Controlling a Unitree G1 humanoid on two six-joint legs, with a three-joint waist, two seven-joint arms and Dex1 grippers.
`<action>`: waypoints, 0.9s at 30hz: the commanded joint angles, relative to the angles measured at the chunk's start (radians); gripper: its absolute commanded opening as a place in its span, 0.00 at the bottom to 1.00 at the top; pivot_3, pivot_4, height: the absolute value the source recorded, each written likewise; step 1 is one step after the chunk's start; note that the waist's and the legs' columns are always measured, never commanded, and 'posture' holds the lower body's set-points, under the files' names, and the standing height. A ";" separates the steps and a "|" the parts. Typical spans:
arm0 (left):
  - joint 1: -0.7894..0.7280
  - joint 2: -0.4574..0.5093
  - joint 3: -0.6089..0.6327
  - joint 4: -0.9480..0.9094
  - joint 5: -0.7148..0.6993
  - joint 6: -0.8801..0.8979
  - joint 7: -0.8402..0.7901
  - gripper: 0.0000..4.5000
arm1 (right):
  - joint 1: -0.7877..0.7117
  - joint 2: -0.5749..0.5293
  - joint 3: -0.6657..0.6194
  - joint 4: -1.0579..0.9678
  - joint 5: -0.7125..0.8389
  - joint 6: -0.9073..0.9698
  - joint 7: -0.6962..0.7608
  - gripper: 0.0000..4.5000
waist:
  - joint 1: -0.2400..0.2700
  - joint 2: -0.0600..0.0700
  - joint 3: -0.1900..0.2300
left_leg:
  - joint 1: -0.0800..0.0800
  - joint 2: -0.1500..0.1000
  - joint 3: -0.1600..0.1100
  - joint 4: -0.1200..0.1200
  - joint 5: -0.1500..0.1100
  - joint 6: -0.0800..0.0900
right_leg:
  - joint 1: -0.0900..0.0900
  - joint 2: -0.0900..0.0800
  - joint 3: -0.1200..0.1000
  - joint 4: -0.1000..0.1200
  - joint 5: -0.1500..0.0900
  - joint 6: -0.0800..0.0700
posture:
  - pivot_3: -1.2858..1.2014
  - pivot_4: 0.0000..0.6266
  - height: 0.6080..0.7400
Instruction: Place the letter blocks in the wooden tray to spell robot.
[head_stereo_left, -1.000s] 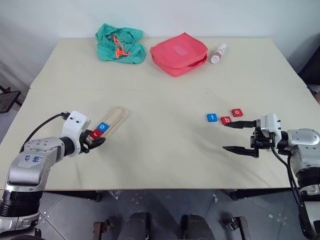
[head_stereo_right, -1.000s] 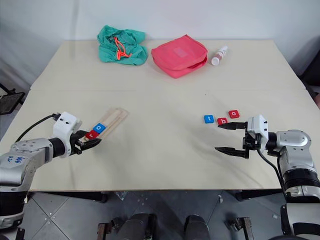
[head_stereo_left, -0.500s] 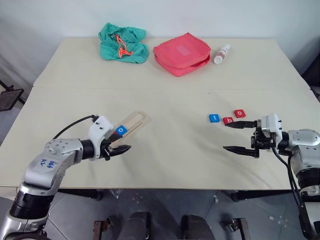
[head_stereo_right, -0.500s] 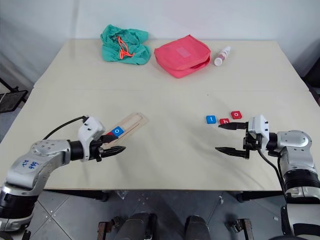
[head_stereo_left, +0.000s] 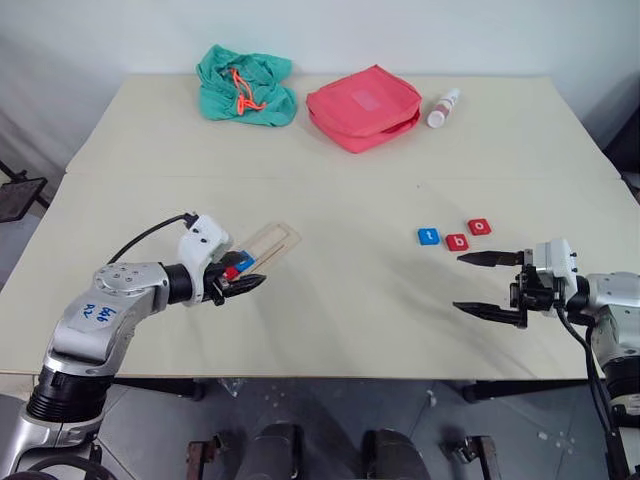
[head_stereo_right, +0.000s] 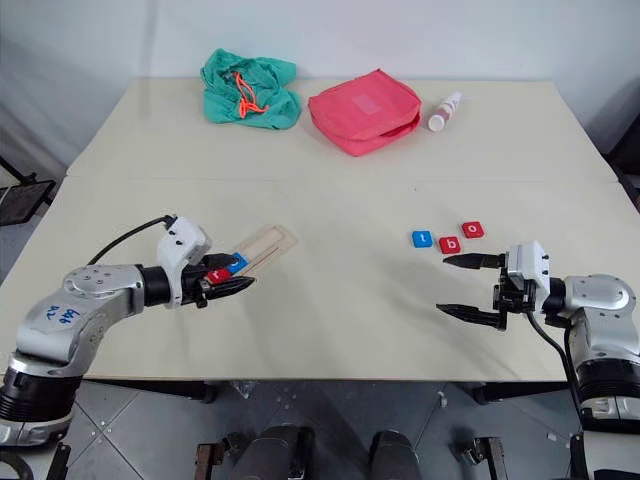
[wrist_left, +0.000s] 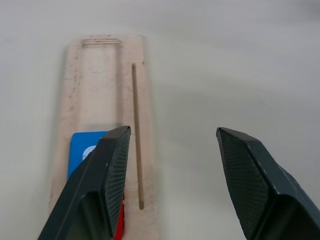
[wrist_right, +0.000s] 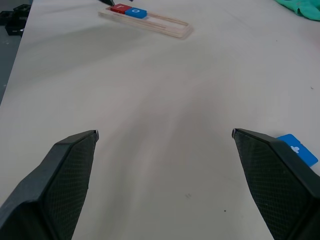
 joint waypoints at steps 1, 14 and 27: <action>0.010 -0.013 0.094 -0.056 -0.071 0.076 0.023 0.65 | -0.035 -0.021 -0.023 0.006 -0.007 0.008 0.049 1.00 | 0.000 0.000 0.000 | 0.000 0.000 0.000 0.000 0.000 0.000 | 0.000 0.000 0.000 0.000 0.000 0.000 | 0.52 0.24 1.00; 0.056 0.114 0.135 -0.028 -0.029 -0.119 -0.081 1.00 | -0.121 0.010 -0.006 0.096 -0.049 -0.020 0.068 1.00 | 0.005 0.000 0.000 | 0.000 0.000 0.000 0.000 0.000 0.000 | 0.000 0.000 0.000 -0.003 0.000 0.000 | 0.52 0.24 1.00; 0.041 0.122 0.037 0.132 0.043 -0.195 -0.123 1.00 | -0.098 0.027 -0.021 0.081 -0.051 -0.026 0.060 1.00 | 0.009 0.000 0.000 | 0.000 0.000 0.000 0.000 0.000 0.000 | 0.000 0.000 0.000 -0.002 0.000 0.000 | 0.52 0.24 1.00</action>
